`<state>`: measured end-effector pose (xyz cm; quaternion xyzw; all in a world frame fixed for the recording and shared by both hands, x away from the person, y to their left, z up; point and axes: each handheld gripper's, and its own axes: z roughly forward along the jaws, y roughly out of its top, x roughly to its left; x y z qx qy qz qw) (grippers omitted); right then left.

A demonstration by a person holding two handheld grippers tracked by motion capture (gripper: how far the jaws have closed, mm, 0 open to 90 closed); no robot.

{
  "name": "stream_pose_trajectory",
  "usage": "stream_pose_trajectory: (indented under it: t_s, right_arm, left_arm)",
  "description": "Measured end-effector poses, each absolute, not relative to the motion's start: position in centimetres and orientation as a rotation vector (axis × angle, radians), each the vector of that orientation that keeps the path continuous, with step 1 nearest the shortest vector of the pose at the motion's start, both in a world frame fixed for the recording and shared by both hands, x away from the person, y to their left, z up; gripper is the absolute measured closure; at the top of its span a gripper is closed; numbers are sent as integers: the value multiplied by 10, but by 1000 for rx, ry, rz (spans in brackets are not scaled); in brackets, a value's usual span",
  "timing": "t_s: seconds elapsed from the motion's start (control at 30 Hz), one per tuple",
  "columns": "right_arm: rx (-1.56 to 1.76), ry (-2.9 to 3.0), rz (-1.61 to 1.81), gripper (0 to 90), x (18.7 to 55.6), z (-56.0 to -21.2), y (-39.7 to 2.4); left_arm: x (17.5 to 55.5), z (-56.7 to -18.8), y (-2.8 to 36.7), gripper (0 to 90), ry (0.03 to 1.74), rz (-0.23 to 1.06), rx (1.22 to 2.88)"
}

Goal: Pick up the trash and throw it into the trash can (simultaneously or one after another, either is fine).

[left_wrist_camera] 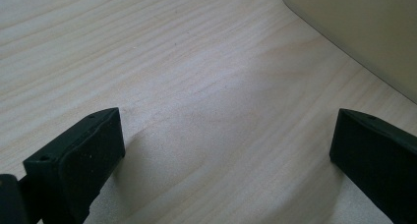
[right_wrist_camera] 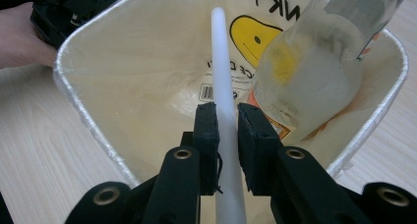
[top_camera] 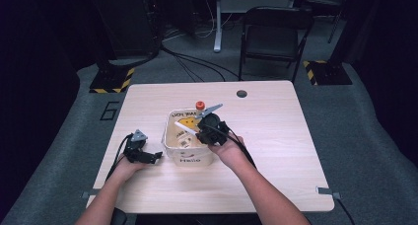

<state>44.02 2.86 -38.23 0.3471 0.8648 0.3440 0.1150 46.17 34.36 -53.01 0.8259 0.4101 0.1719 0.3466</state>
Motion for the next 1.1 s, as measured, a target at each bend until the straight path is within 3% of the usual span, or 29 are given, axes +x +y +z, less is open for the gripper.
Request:
stream_pose_trajectory:
  t_s: [0.1,0.23,0.43,1.1]
  right_arm:
    - [1030,2546,1007,764,445,-384,28]
    - [1052,2536,1033,660,447,-383,27]
    - [1067,2494,1081,574,442,-375,18]
    - [1115,2333,1098,464,425,-370,-46]
  left_arm:
    - [462,-530,344,0,1063,446,2143]
    - [462,-530,343,0,1064,449,2141]
    - [462,-530,344,0,1064,446,2143]
    - [461,-530,344,0,1058,446,2152]
